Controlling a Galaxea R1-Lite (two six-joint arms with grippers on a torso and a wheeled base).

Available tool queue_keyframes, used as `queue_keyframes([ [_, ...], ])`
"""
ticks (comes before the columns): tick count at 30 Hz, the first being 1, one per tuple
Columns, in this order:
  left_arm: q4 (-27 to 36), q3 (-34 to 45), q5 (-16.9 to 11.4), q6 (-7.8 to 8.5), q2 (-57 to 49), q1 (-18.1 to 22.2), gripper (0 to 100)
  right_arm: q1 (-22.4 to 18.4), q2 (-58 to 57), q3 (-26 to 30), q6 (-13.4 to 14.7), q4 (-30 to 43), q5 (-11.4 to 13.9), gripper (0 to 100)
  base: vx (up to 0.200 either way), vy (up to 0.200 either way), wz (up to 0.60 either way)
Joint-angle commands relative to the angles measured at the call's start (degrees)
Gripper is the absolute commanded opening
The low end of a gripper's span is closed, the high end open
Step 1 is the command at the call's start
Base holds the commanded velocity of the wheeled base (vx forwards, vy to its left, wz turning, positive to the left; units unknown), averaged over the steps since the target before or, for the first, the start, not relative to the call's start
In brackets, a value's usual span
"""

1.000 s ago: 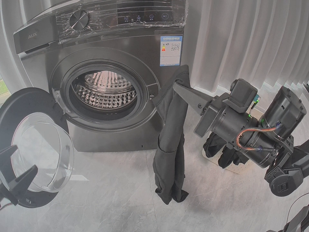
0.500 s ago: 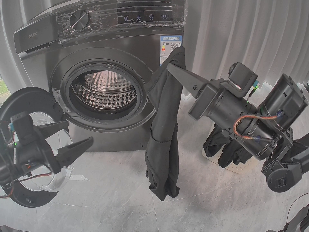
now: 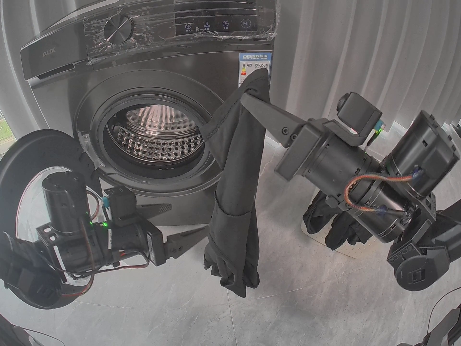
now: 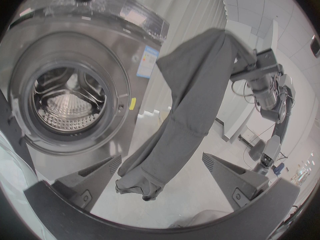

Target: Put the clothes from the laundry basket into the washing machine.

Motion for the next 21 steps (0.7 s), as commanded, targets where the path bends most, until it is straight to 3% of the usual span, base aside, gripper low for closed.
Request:
queue_keyframes([
  [1,-3.4,1.7,-1.5,-0.61,9.3,-0.3,100,0.8,0.2,0.0,0.5,-0.7,0.0,0,0.000,0.000,0.00],
  [6,-7.3,2.9,-1.6,-0.52,14.4,0.0,100,0.8,0.1,-0.1,0.5,-0.8,0.0,0,0.000,0.000,0.00],
  [14,-23.8,6.0,-4.0,-0.88,26.8,0.2,100,1.2,0.0,-0.1,0.5,-0.8,0.0,0,0.000,0.000,0.00],
  [19,-30.5,6.6,-6.3,-2.98,31.8,0.2,100,1.5,-0.1,0.0,0.5,-0.8,0.0,0,0.000,0.000,0.00],
  [21,-34.9,6.4,-9.7,-5.01,34.8,0.4,100,1.6,-0.1,0.0,0.5,-0.8,0.0,0,0.000,0.000,0.00],
])
